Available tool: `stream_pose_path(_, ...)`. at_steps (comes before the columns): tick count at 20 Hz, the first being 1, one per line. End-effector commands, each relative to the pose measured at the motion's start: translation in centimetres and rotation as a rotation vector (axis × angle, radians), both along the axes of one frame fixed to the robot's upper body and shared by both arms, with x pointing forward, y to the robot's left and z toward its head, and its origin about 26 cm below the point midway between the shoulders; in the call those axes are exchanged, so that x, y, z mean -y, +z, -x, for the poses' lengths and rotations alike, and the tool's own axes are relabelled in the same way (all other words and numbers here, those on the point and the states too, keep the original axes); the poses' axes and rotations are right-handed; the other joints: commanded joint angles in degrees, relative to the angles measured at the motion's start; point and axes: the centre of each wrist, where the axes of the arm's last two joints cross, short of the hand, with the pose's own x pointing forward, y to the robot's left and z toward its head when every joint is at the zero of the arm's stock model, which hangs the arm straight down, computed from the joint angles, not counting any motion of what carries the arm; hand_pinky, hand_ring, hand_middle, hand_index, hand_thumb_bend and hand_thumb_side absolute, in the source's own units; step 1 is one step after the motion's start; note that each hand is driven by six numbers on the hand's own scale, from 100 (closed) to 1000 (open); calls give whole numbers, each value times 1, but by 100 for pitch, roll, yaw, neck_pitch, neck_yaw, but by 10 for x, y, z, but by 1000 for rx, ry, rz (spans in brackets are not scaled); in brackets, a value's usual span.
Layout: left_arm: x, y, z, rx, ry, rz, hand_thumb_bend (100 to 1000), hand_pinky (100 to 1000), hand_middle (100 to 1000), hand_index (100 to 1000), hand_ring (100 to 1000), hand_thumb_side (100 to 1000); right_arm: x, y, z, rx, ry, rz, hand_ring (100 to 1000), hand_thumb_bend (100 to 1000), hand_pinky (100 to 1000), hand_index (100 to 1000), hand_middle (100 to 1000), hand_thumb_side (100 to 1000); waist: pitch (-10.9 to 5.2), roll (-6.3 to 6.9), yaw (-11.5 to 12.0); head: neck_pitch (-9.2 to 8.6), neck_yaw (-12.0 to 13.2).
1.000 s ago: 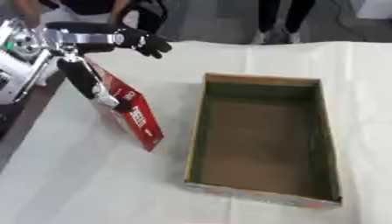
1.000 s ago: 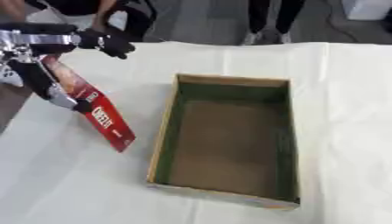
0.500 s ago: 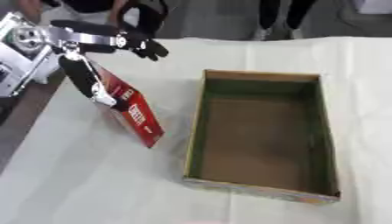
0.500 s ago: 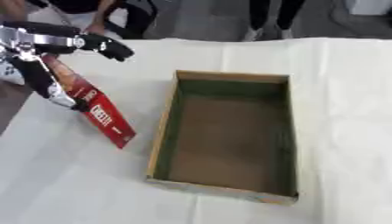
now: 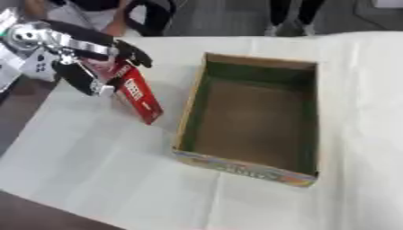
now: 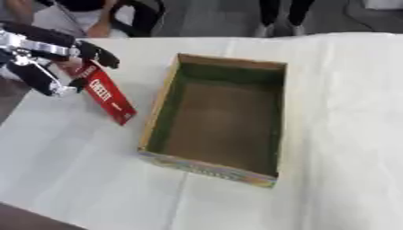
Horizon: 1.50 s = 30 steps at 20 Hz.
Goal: Pick up objects on the table and place them in the box.
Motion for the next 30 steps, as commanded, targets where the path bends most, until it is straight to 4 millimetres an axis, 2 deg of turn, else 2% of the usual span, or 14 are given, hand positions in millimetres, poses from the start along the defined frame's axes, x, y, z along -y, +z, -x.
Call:
stream_pose_path(1,-7,15,2,15,-20,22,529,942,992,999,954,104,2,5,3,19,0,12,734,100,391,837,807,753,-88,-10,24,-52,-84)
stream_pose_path(9,-10,21,2,6,-32,83,537,940,992,999,953,142,2,4,3,17,0,13,734,100,392,838,807,753,-101,5,52,-73,-130)
stream_pose_path(12,-8,25,2,14,-50,111,594,936,988,993,948,148,2,4,3,16,0,13,735,100,392,838,807,753,-110,-1,42,-78,-142)
stream_pose_path(13,-6,30,2,27,-70,124,530,935,988,993,947,261,2,4,3,16,-1,13,735,100,392,838,807,756,-115,-3,43,-75,-149)
stream_pose_path(14,-5,33,3,37,-85,137,586,933,987,991,945,140,2,4,3,15,-1,14,735,100,392,838,807,753,-119,-3,44,-73,-154)
stream_pose_path(17,-4,44,4,58,-109,177,576,932,986,990,944,134,2,3,3,13,-3,14,735,100,392,838,807,753,-131,9,60,-69,-171)
stream_pose_path(21,-10,47,4,66,-76,165,571,930,983,989,942,133,3,3,3,10,-4,15,735,100,393,838,807,752,-140,30,75,-63,-187)
stream_pose_path(22,-11,48,4,71,-59,149,577,933,975,986,945,100,3,3,3,10,-5,15,735,100,393,838,807,752,-142,33,77,-62,-190)
stream_pose_path(26,-25,52,4,135,135,-70,604,939,961,978,952,100,3,2,3,9,-6,15,735,100,394,838,807,752,-152,53,65,-67,-196)
stream_pose_path(30,-29,45,-1,146,196,-205,607,932,949,966,944,100,3,2,3,9,-6,15,735,100,393,838,807,752,-150,65,43,-66,-199)
